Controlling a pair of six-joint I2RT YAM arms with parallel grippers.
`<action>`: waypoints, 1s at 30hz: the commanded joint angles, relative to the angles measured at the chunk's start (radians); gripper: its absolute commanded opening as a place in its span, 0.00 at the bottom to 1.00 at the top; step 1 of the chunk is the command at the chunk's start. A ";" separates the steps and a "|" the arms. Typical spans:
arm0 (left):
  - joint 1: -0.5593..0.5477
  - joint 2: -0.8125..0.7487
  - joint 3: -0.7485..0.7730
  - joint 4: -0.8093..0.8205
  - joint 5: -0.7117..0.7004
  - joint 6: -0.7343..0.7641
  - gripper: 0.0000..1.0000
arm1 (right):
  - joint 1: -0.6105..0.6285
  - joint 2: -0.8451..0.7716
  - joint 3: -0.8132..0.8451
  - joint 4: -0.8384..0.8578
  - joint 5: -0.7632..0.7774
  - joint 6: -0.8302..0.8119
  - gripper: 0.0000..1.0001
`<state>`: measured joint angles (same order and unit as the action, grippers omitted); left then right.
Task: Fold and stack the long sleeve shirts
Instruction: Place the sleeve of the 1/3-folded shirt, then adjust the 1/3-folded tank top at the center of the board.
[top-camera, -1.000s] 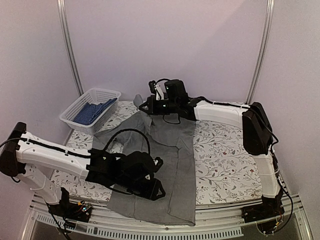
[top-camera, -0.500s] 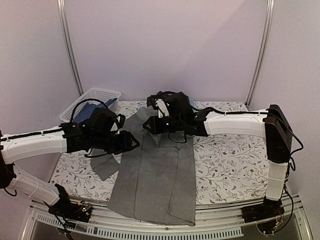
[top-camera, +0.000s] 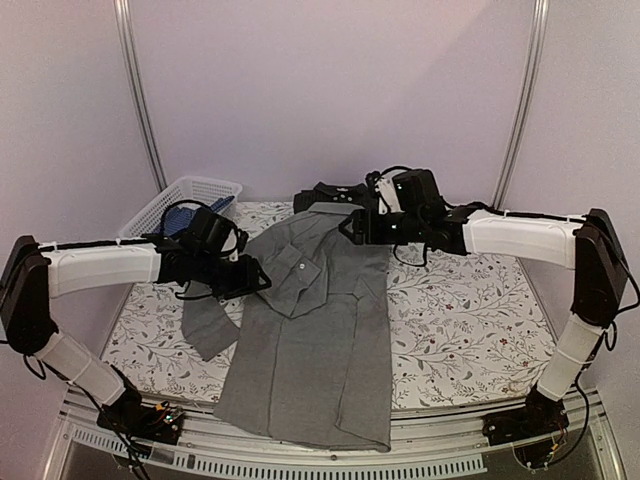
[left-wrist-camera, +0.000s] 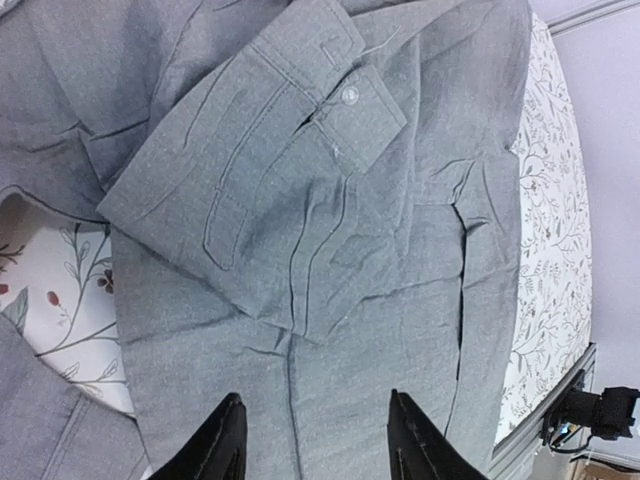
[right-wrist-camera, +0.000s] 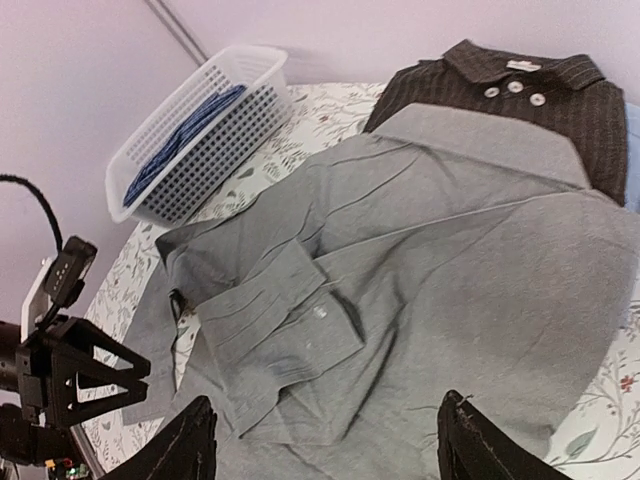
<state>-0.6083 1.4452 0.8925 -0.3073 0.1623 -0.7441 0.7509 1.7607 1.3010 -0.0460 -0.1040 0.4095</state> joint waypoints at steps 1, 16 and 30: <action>0.024 0.079 0.097 0.031 0.052 0.069 0.48 | -0.146 -0.005 -0.035 0.033 -0.101 0.008 0.72; 0.116 0.384 0.332 -0.097 -0.020 0.175 0.53 | -0.322 0.182 0.017 0.092 -0.280 0.028 0.61; 0.149 0.376 0.261 -0.106 0.011 0.183 0.60 | -0.363 0.299 0.103 0.088 -0.304 0.009 0.58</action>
<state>-0.4717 1.8240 1.1454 -0.3893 0.1673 -0.5732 0.3882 2.0281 1.3510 0.0257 -0.3920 0.4294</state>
